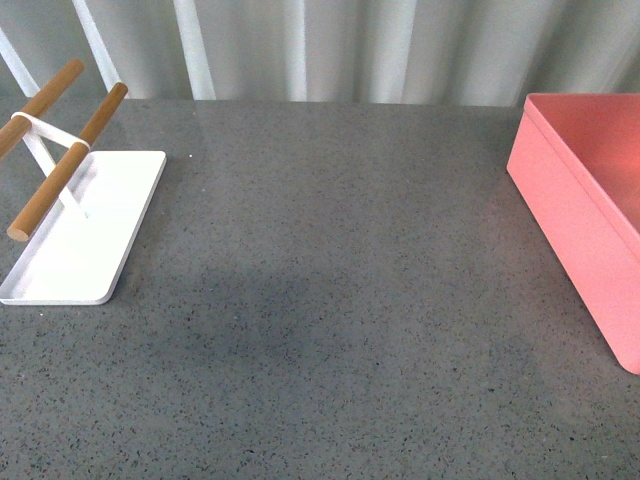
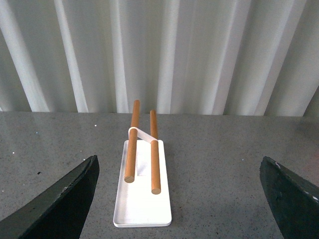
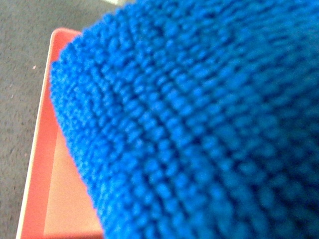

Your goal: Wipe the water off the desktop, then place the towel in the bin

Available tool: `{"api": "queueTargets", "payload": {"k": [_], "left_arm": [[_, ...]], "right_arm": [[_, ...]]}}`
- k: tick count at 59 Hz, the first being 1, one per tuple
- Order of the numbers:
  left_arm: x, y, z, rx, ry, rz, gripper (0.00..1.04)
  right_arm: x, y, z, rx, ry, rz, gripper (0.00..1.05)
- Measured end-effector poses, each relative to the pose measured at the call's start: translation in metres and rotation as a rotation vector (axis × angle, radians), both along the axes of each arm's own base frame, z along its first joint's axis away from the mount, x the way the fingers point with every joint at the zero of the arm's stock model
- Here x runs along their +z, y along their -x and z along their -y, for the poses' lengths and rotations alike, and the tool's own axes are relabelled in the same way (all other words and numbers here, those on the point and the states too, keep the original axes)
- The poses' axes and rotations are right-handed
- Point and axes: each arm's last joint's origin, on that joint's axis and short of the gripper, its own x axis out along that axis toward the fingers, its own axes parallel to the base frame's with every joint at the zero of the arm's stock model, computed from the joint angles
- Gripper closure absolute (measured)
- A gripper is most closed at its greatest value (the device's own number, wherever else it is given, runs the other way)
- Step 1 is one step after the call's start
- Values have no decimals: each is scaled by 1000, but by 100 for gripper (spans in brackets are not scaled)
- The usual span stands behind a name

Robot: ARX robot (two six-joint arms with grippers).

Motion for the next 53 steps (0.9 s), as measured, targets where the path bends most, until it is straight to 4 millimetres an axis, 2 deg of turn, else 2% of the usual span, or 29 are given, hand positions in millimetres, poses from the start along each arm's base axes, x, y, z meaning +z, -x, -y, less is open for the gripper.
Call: {"api": "queueTargets", "payload": {"k": [9, 18, 36, 38, 48, 53], "left_arm": [[0, 0, 0, 0, 0, 0, 7], [0, 0, 0, 0, 0, 0, 7], [0, 0, 0, 0, 0, 0, 7], [0, 0, 0, 0, 0, 0, 7], [0, 0, 0, 0, 0, 0, 7], [0, 0, 0, 0, 0, 0, 7]], "right_arm": [[11, -1, 12, 19, -52, -84, 99], [13, -4, 18, 4, -110, -120, 99], [-9, -21, 21, -29, -135, -165, 99], [-9, -23, 20, -29, -133, -163, 97], [-4, -25, 19, -34, -140, -147, 70], [-4, -25, 18, -33, -140, -146, 52]]}}
